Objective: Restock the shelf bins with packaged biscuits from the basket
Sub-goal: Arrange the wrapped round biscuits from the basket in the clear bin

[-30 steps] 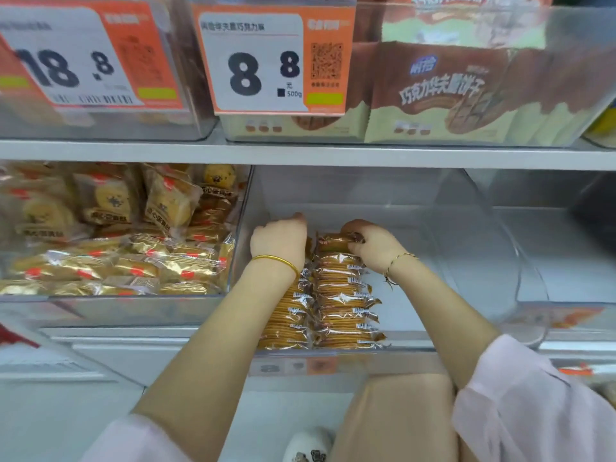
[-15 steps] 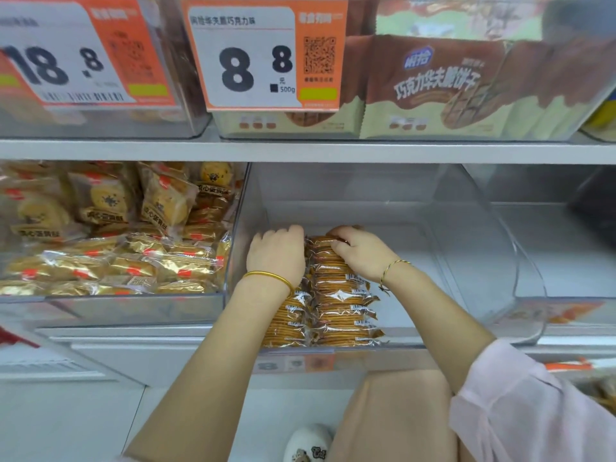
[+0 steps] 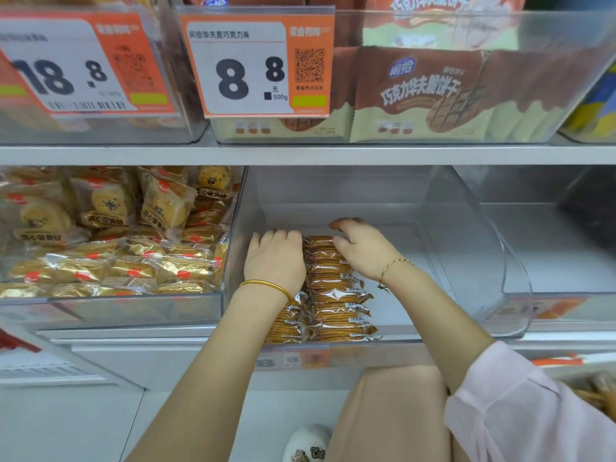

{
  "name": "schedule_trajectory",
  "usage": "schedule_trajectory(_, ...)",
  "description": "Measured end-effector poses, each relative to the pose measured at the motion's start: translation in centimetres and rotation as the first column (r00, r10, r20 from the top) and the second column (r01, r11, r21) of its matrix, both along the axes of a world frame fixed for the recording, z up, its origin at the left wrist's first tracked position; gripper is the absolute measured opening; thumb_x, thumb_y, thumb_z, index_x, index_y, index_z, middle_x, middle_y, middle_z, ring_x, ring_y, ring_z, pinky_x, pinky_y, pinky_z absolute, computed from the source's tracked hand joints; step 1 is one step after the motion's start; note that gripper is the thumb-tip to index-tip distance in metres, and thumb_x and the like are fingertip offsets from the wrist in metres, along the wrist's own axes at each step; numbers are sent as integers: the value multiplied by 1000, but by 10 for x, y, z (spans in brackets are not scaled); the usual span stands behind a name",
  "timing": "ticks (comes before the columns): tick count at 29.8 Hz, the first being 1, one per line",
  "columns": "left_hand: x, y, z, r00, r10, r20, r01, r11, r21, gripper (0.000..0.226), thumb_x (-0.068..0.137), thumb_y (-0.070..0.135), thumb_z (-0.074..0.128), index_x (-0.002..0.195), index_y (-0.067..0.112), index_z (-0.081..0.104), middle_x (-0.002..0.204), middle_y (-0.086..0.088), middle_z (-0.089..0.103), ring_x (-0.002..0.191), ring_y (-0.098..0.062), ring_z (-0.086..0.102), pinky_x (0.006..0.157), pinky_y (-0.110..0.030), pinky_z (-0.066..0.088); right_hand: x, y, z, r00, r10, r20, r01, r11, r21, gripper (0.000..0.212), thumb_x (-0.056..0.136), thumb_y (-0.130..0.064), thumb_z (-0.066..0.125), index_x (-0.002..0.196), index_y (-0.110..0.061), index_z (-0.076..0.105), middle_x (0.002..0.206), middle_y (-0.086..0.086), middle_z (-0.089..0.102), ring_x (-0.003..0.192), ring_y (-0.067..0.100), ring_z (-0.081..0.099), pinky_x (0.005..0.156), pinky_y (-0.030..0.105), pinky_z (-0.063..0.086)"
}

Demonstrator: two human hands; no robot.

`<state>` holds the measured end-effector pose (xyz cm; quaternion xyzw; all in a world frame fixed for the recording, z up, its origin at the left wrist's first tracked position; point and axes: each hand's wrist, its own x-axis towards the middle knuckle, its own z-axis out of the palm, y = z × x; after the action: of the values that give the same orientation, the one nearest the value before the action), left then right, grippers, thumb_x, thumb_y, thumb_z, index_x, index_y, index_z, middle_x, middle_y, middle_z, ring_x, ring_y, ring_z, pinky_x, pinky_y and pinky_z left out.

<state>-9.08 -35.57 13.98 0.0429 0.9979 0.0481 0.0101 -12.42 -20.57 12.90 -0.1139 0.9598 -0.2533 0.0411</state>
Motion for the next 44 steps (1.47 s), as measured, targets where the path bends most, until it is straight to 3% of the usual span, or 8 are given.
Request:
schedule_trajectory(8, 60, 45, 41, 951, -171, -258, 239, 936, 260, 47, 89, 15, 32, 134, 12, 46, 140, -9, 46, 132, -28, 37, 112, -37, 24, 101, 64, 58, 962, -135, -236, 32, 919, -393, 33, 93, -6, 47, 122, -16, 59, 120, -4, 57, 116, 7, 50, 98, 13, 33)
schedule_trajectory(13, 112, 128, 44, 865, -387, -321, 502, 706, 500, 41, 85, 18, 39, 122, 16, 57, 121, -2, 60, 111, -25, 52, 93, -31, 35, 183, 163, 51, 939, -340, -51, 245, 766, -595, 29, 86, -12, 46, 101, -29, 63, 105, -7, 67, 93, 8, 65, 81, 21, 52)
schedule_trajectory(18, 141, 234, -4, 713, -684, -156, 634, 533, 560, 36, 87, 6, 43, 117, 17, 59, 118, -5, 60, 112, -26, 54, 91, -40, 45, 226, 269, -2, 768, -629, 123, 605, 649, -462, 39, 89, 8, 42, 92, -25, 62, 92, 5, 66, 77, 9, 63, 68, 22, 50)
schedule_trajectory(22, 139, 297, -61, 658, -750, 69, 630, 598, 495, 35, 87, 2, 45, 115, 16, 60, 120, -8, 59, 112, -25, 53, 92, -36, 42, 242, 318, -62, 682, -715, 154, 732, 668, -137, 31, 88, 4, 46, 109, -10, 64, 109, 14, 65, 99, 30, 60, 88, 41, 48)
schedule_trajectory(27, 128, 345, -106, 559, -724, 405, 695, 675, 247, 28, 87, 0, 47, 110, 6, 62, 114, -17, 61, 108, -33, 56, 89, -34, 44, 227, 329, -107, 688, -697, 201, 688, 715, 126, 38, 89, -2, 48, 127, -9, 54, 123, 14, 59, 111, 31, 55, 87, 32, 43)
schedule_trajectory(33, 134, 361, -138, 339, -618, 709, 925, 355, -133, 41, 93, 11, 48, 133, 17, 52, 135, -9, 51, 119, -31, 50, 99, -37, 43, 204, 327, -150, 626, -719, 302, 636, 695, 336, 35, 96, -24, 43, 129, -12, 44, 129, 13, 44, 116, 35, 48, 86, 45, 45)
schedule_trajectory(39, 136, 367, -144, 367, -526, 767, 925, 291, -244, 43, 93, 15, 46, 137, 18, 45, 141, -8, 42, 128, -30, 39, 100, -42, 34, 201, 324, -169, 626, -741, 241, 662, 669, 337, 41, 91, -29, 58, 121, -7, 42, 124, 14, 54, 117, 34, 48, 84, 40, 45)
schedule_trajectory(44, 136, 361, -132, 408, -649, 643, 907, 370, -202, 38, 92, 9, 50, 129, 10, 52, 133, -12, 49, 120, -32, 46, 93, -38, 42, 203, 336, -160, 545, -816, 193, 834, 552, -21, 39, 80, -4, 65, 114, -8, 45, 114, 13, 54, 100, 31, 57, 81, 45, 52)
